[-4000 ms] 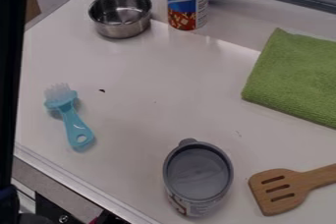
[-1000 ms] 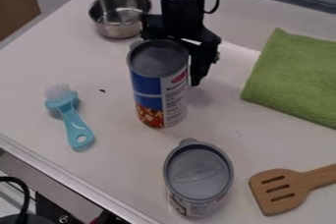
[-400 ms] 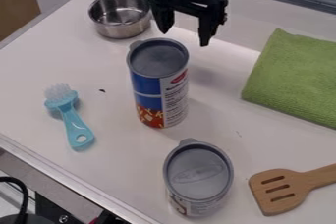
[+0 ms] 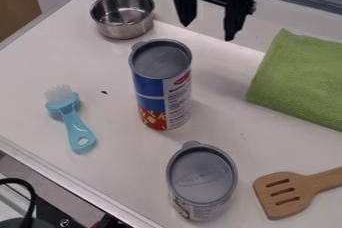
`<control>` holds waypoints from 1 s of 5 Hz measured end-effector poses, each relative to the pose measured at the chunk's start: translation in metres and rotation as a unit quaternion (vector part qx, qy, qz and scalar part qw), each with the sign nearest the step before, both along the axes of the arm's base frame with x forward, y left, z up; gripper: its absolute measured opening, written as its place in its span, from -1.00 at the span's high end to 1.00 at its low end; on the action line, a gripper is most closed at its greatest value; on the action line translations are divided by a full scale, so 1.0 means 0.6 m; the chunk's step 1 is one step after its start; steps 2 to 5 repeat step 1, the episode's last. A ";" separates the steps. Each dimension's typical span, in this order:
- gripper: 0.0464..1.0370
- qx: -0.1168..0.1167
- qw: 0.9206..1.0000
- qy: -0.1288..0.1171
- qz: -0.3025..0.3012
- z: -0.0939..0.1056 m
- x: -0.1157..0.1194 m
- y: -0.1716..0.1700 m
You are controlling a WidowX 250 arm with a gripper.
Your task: Moved the blue and white can to the middle of the table
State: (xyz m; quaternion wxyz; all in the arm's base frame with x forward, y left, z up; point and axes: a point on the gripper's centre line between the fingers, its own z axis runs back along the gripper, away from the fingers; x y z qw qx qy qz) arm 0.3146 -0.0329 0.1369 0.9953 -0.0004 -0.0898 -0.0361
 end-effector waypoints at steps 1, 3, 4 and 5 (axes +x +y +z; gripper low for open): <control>-0.92 0.002 1.000 0.008 -0.019 0.009 -0.016 -0.040; -0.92 0.002 1.000 0.008 -0.019 0.009 -0.016 -0.040; -0.92 0.002 1.000 0.008 -0.019 0.009 -0.016 -0.040; -0.92 0.002 1.000 0.008 -0.019 0.009 -0.016 -0.040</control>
